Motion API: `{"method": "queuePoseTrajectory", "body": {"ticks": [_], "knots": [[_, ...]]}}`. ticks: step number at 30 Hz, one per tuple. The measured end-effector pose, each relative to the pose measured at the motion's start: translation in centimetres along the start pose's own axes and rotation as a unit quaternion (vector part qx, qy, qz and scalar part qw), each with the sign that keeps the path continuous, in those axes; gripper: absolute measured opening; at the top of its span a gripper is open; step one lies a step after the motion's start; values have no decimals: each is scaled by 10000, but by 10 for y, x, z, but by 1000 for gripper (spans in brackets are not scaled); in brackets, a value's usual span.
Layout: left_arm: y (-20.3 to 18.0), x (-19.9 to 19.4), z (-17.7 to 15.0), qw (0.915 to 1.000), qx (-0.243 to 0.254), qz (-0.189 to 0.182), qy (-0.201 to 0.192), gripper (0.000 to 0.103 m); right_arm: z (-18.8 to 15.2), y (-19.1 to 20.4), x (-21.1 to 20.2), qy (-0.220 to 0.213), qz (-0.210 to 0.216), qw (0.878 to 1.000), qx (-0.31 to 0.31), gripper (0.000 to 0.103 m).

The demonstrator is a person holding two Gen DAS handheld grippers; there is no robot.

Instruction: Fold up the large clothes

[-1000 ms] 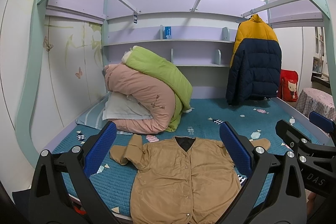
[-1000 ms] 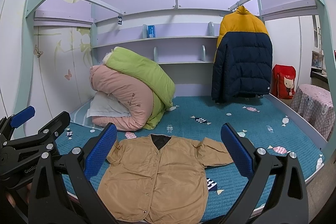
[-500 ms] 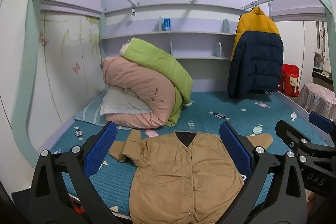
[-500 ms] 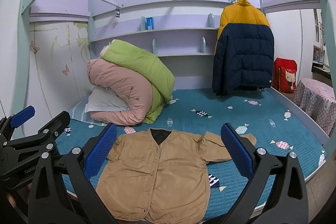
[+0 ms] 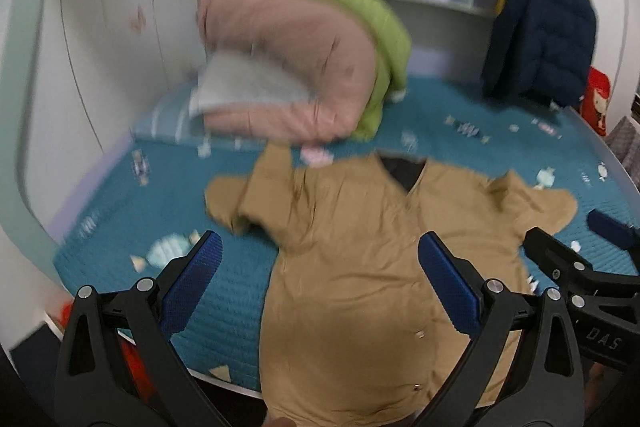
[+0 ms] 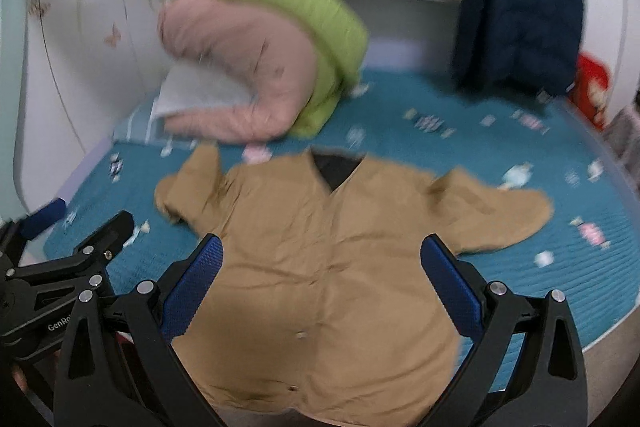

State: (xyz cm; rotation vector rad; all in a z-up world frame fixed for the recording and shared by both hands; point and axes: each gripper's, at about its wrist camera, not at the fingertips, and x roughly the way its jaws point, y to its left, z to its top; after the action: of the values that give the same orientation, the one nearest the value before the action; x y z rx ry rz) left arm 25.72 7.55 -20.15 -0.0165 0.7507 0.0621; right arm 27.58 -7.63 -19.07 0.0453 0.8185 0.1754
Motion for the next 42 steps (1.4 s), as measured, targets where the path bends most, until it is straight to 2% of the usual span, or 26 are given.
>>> {"method": "queuePoseTrajectory", "body": {"ticks": [3, 4, 6, 12, 14, 17, 20, 21, 22, 23, 25, 26, 28, 29, 30, 32, 33, 34, 36, 37, 38, 40, 42], "knots": [[34, 50, -6, 9982, -335, -329, 383, 98, 1, 17, 55, 399, 139, 9990, -123, 96], [53, 71, -7, 9955, -589, -543, 504, 98, 0, 21, 72, 519, 179, 9984, -153, 96], [87, 106, -8, 9897, -1033, -655, 746, 98, -1, 30, 105, 663, 212, 9974, -204, 96], [180, 196, -2, 9820, -1667, -183, 867, 98, 9, 56, 186, 575, 57, 9970, -514, 96], [201, 227, 3, 9815, -1680, -163, 903, 98, 15, 65, 213, 602, -65, 9959, -679, 96], [228, 276, 7, 9775, -1727, 129, 1207, 98, 24, 73, 242, 614, -65, 9954, -729, 95], [243, 312, 5, 9725, -1827, 162, 1439, 98, 29, 78, 257, 529, 77, 9964, -663, 95], [246, 326, 5, 9699, -1889, 215, 1525, 98, 30, 78, 261, 537, 167, 9963, -648, 91], [248, 338, 4, 9679, -1915, 259, 1607, 98, 30, 80, 265, 571, 219, 9960, -648, 79], [249, 350, 3, 9658, -1916, 307, 1722, 98, 30, 81, 270, 648, 275, 9954, -642, 73], [249, 364, 0, 9609, -1977, 390, 1899, 98, 29, 84, 277, 729, 372, 9947, -625, 70], [248, 368, 0, 9598, -2039, 379, 1894, 98, 29, 85, 279, 734, 391, 9945, -636, 68], [243, 373, 2, 9639, -1938, 438, 1772, 97, 28, 86, 282, 772, 482, 9938, -632, 64], [239, 376, 4, 9670, -1807, 403, 1751, 93, 27, 88, 284, 789, 528, 9936, -617, 61], [237, 379, 5, 9667, -1701, 492, 1845, 68, 27, 89, 287, 844, 606, 9927, -611, 60], [240, 377, 10, 9640, -1726, 633, 1919, 51, 26, 93, 291, 949, 751, 9910, -579, 53], [243, 374, 14, 9639, -1806, 420, 1912, 26, 26, 95, 293, 1021, 842, 9896, -565, 51], [247, 370, 17, 9640, -1858, 264, 1883, 14, 27, 97, 295, 1056, 911, 9888, -539, 48], [254, 356, 27, 9666, -1924, 112, 1691, 12, 28, 104, 298, 1108, 1149, 9861, -471, 44], [259, 341, 33, 9696, -1935, 103, 1494, 11, 29, 106, 299, 1131, 1233, 9849, -444, 38], [264, 323, 40, 9718, -1989, 7, 1269, 11, 30, 110, 301, 1170, 1384, 9826, -409, 28], [269, 288, 52, 9738, -2113, -174, 828, 11, 30, 119, 308, 1271, 1586, 9786, -330, 18], [275, 259, 60, 9740, -2189, -267, 515, 11, 28, 126, 316, 1384, 1665, 9759, -282, 13]]}}
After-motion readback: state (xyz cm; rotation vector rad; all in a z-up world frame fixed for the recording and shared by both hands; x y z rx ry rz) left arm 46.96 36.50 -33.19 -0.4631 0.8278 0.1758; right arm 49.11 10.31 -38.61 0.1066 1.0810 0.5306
